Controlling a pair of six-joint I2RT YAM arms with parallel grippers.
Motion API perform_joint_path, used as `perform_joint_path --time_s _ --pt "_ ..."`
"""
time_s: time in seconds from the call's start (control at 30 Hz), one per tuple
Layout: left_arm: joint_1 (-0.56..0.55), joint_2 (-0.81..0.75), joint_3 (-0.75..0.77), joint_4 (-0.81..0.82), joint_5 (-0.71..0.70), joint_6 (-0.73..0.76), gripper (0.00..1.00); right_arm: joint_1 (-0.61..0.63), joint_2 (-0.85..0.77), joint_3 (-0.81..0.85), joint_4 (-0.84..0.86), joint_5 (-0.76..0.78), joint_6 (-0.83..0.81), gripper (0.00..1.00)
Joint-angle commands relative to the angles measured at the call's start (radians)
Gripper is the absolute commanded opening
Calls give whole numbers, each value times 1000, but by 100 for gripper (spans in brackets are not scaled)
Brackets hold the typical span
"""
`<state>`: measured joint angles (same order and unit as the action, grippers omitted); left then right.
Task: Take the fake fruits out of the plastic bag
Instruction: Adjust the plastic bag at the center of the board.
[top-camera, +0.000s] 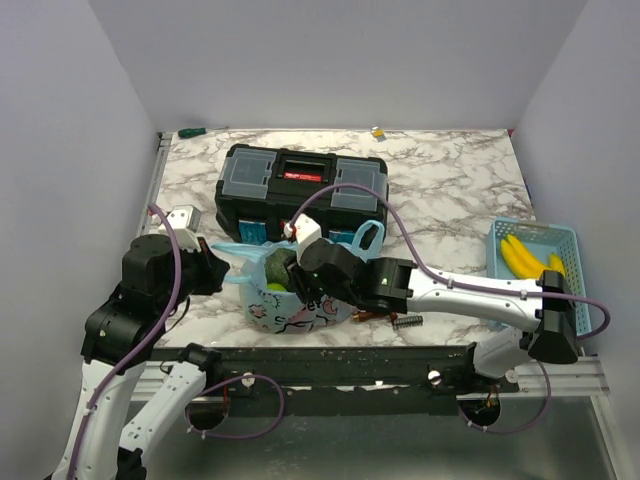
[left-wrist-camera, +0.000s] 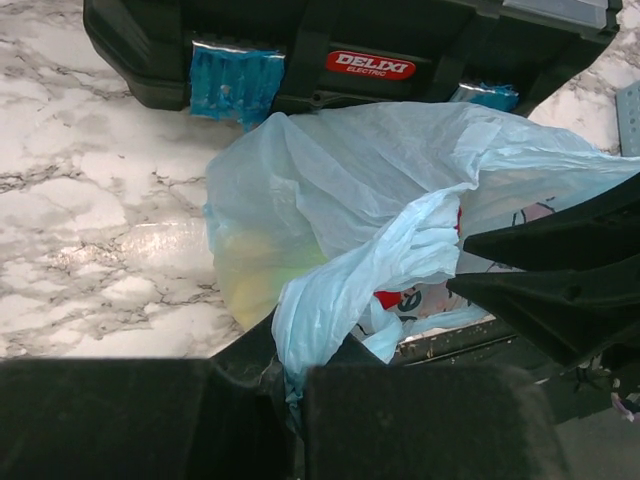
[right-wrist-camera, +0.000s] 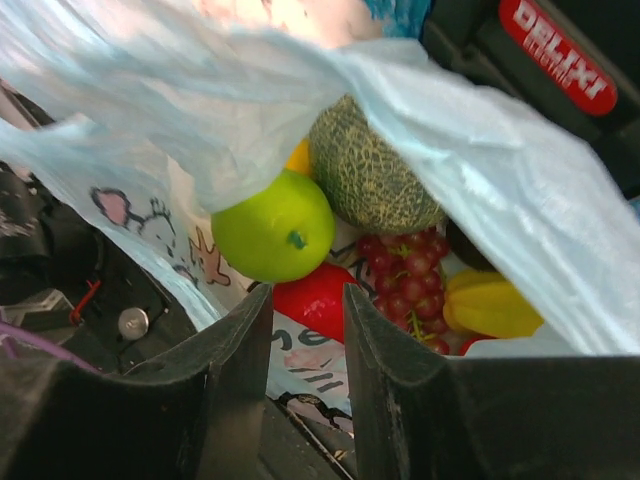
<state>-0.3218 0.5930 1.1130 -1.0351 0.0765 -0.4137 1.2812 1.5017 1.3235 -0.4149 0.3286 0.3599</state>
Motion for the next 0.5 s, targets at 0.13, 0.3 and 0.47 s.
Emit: perform_joint_path --time_s 0.13,0.3,0.47 --pt "6 -42 -35 -22 -130 -42 0 73 3 -206 154 13 143 37" --pt "6 -76 -64 -46 -184 -94 0 186 38 -308 193 12 246 37" --pt "6 -127 -120 -74 -147 -141 0 199 60 -332 212 43 286 37"
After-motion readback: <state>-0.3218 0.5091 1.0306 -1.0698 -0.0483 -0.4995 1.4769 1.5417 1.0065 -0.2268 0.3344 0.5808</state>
